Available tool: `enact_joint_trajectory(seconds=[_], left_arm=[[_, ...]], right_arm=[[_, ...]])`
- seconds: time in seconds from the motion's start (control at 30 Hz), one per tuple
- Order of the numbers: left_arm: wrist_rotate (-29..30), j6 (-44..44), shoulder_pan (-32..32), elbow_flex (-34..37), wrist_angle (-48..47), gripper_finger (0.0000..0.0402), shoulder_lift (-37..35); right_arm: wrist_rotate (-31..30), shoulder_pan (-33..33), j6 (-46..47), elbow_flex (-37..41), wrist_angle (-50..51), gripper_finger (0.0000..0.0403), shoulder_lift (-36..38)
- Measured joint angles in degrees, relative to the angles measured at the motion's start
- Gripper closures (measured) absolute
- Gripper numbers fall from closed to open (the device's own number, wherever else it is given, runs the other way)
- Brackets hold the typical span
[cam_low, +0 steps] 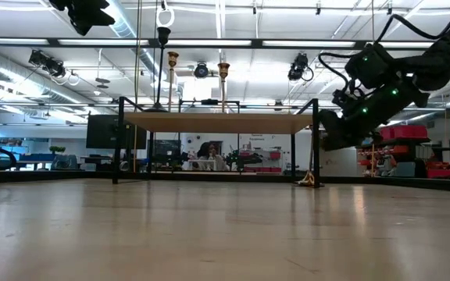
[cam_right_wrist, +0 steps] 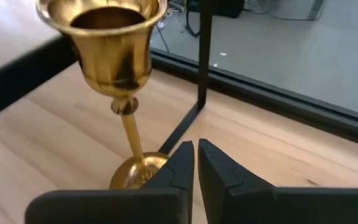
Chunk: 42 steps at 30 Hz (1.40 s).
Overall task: Pick & Place candle stick holders
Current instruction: Put the gold candle holder aligned with the other gold candle holders on the shelf
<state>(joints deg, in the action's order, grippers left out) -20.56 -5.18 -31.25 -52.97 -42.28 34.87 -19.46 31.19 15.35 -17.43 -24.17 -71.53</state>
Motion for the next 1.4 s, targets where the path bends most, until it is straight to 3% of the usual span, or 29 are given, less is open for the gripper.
enact_joint_trajectory(seconds=[0.3, 0.53, 0.7, 0.87, 1.1, 1.23, 1.4], left_arm=[[0.0, 0.0, 0.0, 0.0, 0.0, 0.0193, 0.0], [0.0, 0.1, 0.0, 0.0, 0.0, 0.0193, 0.0], [0.0, 0.1, 0.0, 0.0, 0.0, 0.0193, 0.0], [0.0, 0.0, 0.0, 0.0, 0.0, 0.0193, 0.0], [0.0, 0.0, 0.0, 0.0, 0.0, 0.0193, 0.0], [0.0, 0.0, 0.0, 0.0, 0.0, 0.0193, 0.0], [0.0, 0.0, 0.0, 0.0, 0.0, 0.0193, 0.0]], right_arm=[[9.4, -0.1, -3.4, 0.0, -0.5, 0.0358, 0.0], [7.4, -0.1, -3.8, 0.0, -0.5, 0.0283, 0.0], [10.2, -0.2, -3.8, 0.0, -0.7, 0.023, 0.0], [9.1, -0.3, -4.1, 0.0, -1.6, 0.0196, 0.0], [9.0, -0.4, -4.1, 0.0, -8.7, 0.0186, -2.4], [9.0, -0.4, -3.8, 0.0, -10.6, 0.0189, -6.8], [8.5, -0.9, -3.9, 0.0, -20.1, 0.0195, -13.0]])
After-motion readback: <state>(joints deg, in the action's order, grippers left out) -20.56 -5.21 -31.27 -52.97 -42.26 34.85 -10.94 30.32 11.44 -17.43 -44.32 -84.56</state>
